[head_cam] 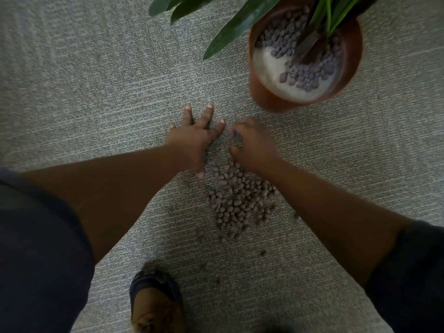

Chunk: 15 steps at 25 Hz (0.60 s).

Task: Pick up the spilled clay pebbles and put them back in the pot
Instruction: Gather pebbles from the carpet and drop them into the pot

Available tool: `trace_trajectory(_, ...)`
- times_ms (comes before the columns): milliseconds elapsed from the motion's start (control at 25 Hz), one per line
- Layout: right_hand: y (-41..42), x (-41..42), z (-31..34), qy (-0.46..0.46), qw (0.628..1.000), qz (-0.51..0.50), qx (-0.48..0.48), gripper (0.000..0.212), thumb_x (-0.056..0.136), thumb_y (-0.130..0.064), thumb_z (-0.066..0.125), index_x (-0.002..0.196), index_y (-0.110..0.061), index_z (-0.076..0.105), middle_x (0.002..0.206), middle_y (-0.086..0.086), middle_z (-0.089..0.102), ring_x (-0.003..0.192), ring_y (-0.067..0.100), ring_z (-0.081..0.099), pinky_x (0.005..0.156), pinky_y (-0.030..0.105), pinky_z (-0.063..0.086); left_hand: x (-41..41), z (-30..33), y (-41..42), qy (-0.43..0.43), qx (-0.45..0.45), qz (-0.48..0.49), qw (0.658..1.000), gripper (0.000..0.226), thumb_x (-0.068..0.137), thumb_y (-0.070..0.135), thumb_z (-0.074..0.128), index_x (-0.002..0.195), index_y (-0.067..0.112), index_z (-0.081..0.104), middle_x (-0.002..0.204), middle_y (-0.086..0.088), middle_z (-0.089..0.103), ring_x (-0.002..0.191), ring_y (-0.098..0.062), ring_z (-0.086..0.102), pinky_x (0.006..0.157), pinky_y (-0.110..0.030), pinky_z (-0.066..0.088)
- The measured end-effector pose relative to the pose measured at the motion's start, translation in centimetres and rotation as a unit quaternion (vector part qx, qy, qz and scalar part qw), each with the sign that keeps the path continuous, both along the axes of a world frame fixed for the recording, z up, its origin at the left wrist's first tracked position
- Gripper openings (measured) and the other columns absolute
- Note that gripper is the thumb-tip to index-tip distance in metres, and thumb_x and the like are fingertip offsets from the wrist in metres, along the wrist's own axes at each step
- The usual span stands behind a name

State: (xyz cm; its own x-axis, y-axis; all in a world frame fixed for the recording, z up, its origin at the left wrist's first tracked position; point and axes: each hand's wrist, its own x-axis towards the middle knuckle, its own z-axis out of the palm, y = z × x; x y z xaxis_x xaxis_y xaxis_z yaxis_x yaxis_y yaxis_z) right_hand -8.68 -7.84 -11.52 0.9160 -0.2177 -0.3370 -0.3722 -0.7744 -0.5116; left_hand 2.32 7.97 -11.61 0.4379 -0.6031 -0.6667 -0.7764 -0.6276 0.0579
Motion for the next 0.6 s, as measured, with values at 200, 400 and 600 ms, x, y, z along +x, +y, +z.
trace_trajectory(200, 1.4, 0.8, -0.6, 0.007, 1.0, 0.014, 0.02, 0.033, 0.081, -0.029, 0.077, 0.109, -0.015, 0.067, 0.115, 0.009, 0.058, 0.109, 0.026, 0.055, 0.09, 0.033, 0.042, 0.0, 0.4, -0.1, 0.002, 0.003, 0.001, 1.0, 0.153, 0.046, 0.048, 0.097, 0.155, 0.045, -0.01, 0.162, 0.006, -0.032, 0.149, -0.047, -0.015, 0.107, -0.07, 0.034)
trace_trajectory(400, 2.2, 1.0, -0.8, -0.001, 0.998, 0.045, 0.034, 0.02, 0.085, -0.021, 0.072, 0.105, -0.017, 0.073, 0.112, 0.009, 0.06, 0.106, 0.028, 0.057, 0.087, 0.034, 0.044, 0.0, 0.7, -0.3, 0.009, 0.01, 0.007, 1.0, 0.153, 0.046, 0.047, 0.097, 0.156, 0.045, -0.009, 0.162, 0.006, -0.032, 0.149, -0.046, -0.015, 0.107, -0.069, 0.035)
trace_trajectory(600, 2.3, 1.2, -1.1, -0.005, 0.996, 0.082, 0.02, 0.013, 0.088, -0.02, 0.069, 0.098, -0.016, 0.076, 0.108, 0.009, 0.067, 0.101, 0.029, 0.061, 0.075, 0.03, 0.037, 0.2, 0.7, -0.2, 0.017, 0.006, 0.008, 1.0, 0.153, 0.045, 0.045, 0.098, 0.156, 0.045, -0.008, 0.162, 0.006, -0.032, 0.149, -0.046, -0.016, 0.107, -0.071, 0.033)
